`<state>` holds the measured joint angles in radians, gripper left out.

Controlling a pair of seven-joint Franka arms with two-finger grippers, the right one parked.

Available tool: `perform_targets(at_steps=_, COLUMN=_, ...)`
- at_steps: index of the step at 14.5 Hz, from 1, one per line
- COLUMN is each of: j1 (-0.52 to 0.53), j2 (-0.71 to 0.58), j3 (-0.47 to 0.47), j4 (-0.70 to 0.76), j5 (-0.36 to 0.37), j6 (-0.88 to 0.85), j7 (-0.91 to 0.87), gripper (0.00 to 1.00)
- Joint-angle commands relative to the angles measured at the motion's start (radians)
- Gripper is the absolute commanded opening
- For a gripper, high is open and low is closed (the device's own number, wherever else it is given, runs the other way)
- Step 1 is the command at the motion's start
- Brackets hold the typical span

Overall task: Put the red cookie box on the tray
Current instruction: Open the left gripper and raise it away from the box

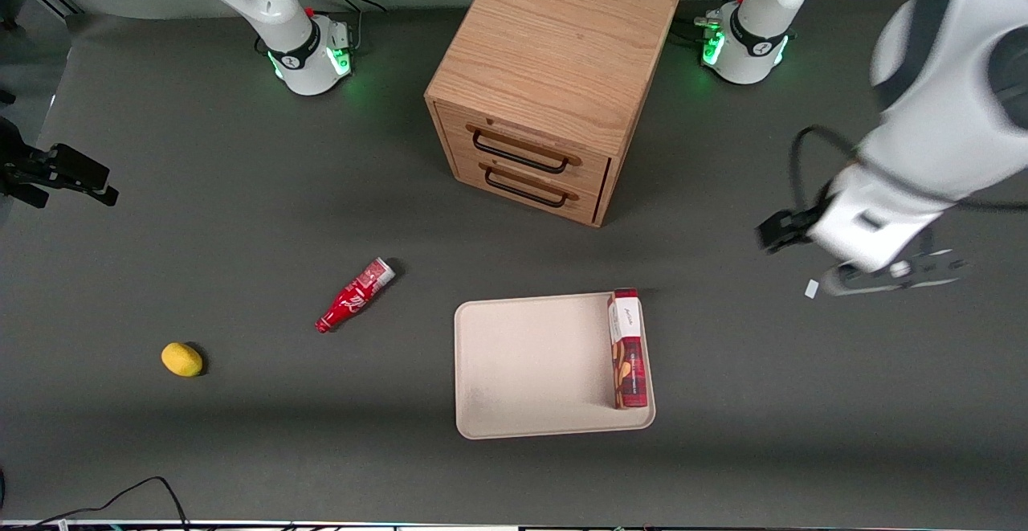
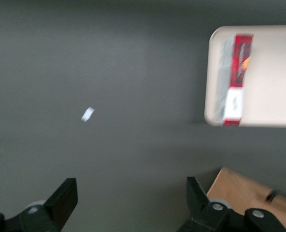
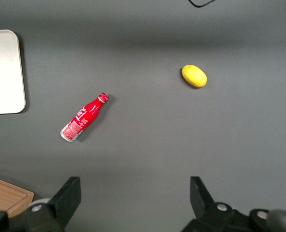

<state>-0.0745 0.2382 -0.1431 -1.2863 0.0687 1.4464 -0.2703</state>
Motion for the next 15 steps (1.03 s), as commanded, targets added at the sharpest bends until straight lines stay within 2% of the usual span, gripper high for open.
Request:
perform_targets(at_steps=1, j1=-0.001, j2=-0.12, j3=0.132, j4=-0.06, j5=-0.053, j6=-0.104, j7=0.23, gripper=1.0)
perform_targets(at_steps=3, j1=0.001, j2=-0.177, j3=0.181, j4=-0.102, j5=-0.058, j6=-0.159, j7=0.301, gripper=1.0)
perform_targets(at_steps=7, j1=0.002, j2=-0.322, j3=0.231, j4=-0.264, j5=-0.056, j6=-0.139, j7=0.356, gripper=1.0)
perform_targets(at_steps=10, j1=0.01, j2=-0.364, j3=0.237, j4=-0.309, j5=-0.056, j6=-0.132, j7=0.355, gripper=1.0)
perform_targets(at_steps=15, j1=0.009, j2=-0.335, j3=0.235, j4=-0.265, j5=-0.056, j6=-0.153, j7=0.356, gripper=1.0)
